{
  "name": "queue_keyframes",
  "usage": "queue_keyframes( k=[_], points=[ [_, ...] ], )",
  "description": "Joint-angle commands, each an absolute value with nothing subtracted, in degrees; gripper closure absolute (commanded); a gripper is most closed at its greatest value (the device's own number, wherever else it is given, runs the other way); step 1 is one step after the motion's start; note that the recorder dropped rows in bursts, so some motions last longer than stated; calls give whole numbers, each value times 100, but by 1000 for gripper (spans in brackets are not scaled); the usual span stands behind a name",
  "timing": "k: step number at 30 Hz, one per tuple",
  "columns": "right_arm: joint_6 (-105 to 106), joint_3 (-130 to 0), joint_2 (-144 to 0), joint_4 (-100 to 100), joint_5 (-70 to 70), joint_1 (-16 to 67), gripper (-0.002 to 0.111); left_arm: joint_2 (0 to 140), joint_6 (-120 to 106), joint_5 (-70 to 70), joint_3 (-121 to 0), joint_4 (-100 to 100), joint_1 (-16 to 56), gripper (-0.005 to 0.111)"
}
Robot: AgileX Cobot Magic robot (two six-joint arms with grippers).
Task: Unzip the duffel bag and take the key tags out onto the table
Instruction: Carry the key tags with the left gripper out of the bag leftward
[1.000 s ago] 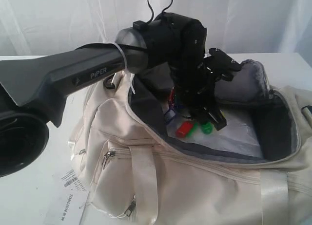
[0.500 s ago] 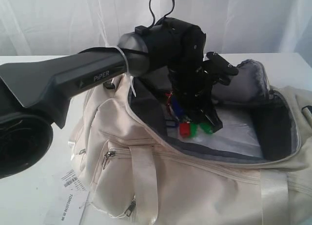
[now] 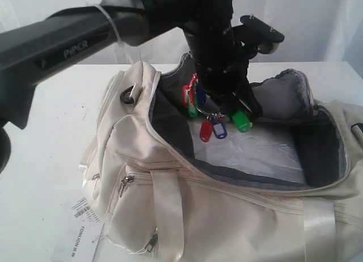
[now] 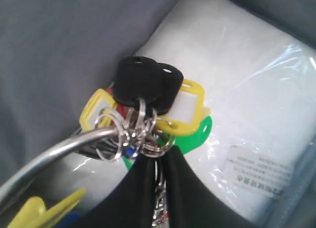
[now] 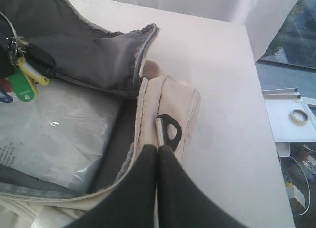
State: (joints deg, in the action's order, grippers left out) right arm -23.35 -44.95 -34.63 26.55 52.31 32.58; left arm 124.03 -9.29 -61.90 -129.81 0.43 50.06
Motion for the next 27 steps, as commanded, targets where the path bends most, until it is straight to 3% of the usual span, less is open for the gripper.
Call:
queue_keyframes(
  k=[1,21,27],
  points=[
    [-2368,-4474,-3396,2666,5129,3249,108,12099,-1185,-6704,-13034,-163,5040,107],
    [-2368,-4465,-3385,2654,5065,3249,108,11128,-1500,-6996,-13034,265,5040,107],
    [-2368,-4465,-3385,2654,5043,3249,108,10569,-1355,-6996,-12816,297,4635,107]
  ],
)
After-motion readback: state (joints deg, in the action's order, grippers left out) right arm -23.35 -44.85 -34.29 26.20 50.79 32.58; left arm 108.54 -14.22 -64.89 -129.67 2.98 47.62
